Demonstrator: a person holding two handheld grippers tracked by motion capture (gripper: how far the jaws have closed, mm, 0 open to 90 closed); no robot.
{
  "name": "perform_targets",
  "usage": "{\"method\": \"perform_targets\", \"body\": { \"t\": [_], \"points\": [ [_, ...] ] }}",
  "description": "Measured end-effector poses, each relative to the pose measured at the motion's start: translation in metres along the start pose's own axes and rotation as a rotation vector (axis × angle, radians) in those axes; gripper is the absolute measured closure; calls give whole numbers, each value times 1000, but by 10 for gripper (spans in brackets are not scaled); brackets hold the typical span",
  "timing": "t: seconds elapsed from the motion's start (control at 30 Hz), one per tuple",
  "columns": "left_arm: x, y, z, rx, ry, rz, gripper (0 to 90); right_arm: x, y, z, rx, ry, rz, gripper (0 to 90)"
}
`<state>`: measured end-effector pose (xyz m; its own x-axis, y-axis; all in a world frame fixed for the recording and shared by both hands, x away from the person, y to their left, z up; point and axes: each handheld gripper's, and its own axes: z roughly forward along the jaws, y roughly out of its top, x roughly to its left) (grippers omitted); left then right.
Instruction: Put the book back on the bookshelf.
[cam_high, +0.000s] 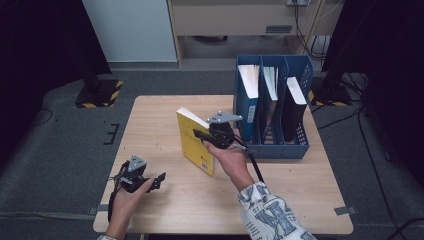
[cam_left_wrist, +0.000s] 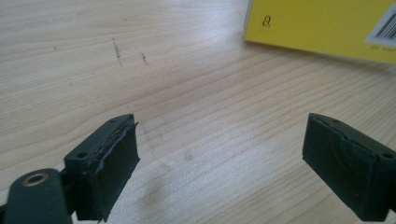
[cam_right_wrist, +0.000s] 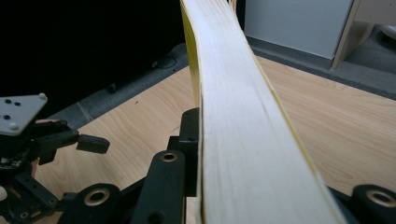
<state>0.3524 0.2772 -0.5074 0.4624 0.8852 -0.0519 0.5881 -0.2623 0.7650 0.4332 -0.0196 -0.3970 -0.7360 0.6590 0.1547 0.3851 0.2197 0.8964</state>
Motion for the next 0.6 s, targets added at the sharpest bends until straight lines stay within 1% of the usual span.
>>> {"method": "perform_targets", "body": {
  "t": [0.03, 0.1, 0.27, 0.37, 0.53, 0.6],
  "points": [
    [0, -1, 1, 8, -2, -1, 86, 0, 1, -1, -2, 0, 5, 752],
    [1, -2, 2, 21, -4, 2, 72, 0, 3, -4, -1, 3, -3, 752],
    [1, -4, 7, 62, 8, 7, 63, 0, 5, -10, 0, -8, -7, 751],
    [2, -6, 9, 94, 19, 14, 62, -1, 5, -13, 1, -11, -1, 752],
    [1, -7, 11, 107, 32, 23, 62, -1, 8, -19, -3, -15, -5, 752],
    [1, -7, 12, 121, 36, 24, 60, -2, 9, -22, -8, -19, -3, 752]
  ]
}}
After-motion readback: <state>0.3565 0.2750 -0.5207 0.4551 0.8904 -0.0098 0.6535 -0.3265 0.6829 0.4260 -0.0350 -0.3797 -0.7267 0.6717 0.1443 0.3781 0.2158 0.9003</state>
